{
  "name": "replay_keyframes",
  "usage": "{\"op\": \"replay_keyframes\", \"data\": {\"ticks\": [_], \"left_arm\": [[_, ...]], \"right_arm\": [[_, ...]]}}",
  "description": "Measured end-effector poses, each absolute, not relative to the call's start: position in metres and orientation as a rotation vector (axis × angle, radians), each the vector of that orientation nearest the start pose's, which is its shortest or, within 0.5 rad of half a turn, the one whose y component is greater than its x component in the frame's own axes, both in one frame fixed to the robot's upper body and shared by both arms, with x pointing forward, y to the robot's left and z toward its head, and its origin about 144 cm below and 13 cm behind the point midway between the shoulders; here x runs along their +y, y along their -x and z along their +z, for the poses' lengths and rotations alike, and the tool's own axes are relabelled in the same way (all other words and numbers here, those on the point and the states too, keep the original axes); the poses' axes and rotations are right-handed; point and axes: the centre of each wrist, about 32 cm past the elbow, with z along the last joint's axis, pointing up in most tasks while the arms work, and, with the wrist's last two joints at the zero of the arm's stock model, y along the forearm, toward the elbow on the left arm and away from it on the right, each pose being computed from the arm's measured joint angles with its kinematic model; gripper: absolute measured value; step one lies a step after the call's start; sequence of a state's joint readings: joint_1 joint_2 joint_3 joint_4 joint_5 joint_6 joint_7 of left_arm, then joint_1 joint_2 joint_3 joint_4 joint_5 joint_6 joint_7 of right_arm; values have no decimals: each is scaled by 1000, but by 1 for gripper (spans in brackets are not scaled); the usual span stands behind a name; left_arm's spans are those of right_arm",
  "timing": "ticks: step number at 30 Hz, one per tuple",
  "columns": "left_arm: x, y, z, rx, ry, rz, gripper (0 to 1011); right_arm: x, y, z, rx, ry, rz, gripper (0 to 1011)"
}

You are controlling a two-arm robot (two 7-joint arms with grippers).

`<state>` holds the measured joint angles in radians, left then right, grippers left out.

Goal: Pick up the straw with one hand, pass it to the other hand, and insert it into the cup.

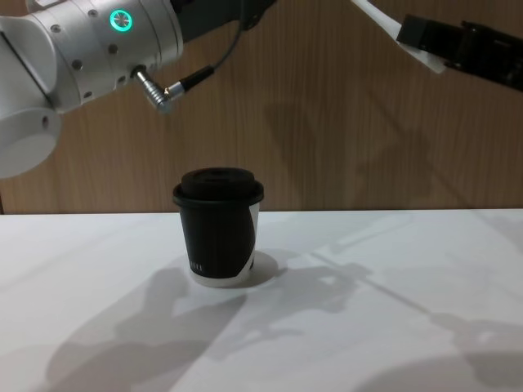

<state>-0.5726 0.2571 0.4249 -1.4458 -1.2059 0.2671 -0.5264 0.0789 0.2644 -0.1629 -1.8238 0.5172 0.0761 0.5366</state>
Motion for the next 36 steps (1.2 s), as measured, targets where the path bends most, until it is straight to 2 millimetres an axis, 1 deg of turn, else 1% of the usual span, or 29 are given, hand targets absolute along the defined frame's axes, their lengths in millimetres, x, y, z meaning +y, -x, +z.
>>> {"op": "replay_keyframes", "data": {"ticks": [3,6,7,8,10,13,15,16,17,18,19,20,25,27,28,30,31,32,36], "left_arm": [[184,-575,1296,448,574,421,39],[185,-574,1295,447,576,426,30],[185,-574,1295,447,576,426,23],[186,-574,1295,447,576,428,19],[186,-574,1295,446,577,430,14],[187,-573,1295,444,577,433,14],[187,-573,1295,442,577,436,14],[188,-573,1295,439,577,439,14],[188,-573,1295,437,577,440,14],[189,-573,1296,431,577,445,14],[189,-573,1296,427,575,449,14],[189,-572,1297,423,574,452,14],[193,-571,1301,382,563,484,14],[196,-570,1305,354,555,504,13],[196,-570,1306,346,552,510,14],[199,-568,1310,314,543,534,14],[200,-568,1311,304,539,541,12],[202,-567,1313,284,532,557,14],[207,-563,1320,228,511,602,14]], "right_arm": [[-234,-464,1241,-28,-312,-759,22],[-234,-464,1241,-28,-312,-759,113],[-234,-464,1241,-28,-312,-759,166],[-234,-464,1241,-28,-312,-759,166],[-234,-464,1241,-28,-312,-759,258],[-234,-464,1241,-28,-312,-759,318],[-234,-464,1241,-28,-311,-759,396],[-234,-464,1241,-28,-312,-759,413],[-234,-464,1241,-28,-312,-759,472],[-234,-464,1241,-28,-311,-759,472],[-234,-464,1241,-28,-312,-759,516],[-234,-464,1241,-28,-311,-759,530],[-234,-464,1241,-28,-311,-759,716],[-234,-464,1241,-28,-312,-759,753],[-234,-464,1241,-28,-311,-759,809],[-234,-464,1241,-28,-311,-759,860],[-234,-464,1241,-28,-311,-759,860],[-234,-464,1241,-28,-311,-759,916],[-234,-464,1241,-28,-311,-759,1001]]}}
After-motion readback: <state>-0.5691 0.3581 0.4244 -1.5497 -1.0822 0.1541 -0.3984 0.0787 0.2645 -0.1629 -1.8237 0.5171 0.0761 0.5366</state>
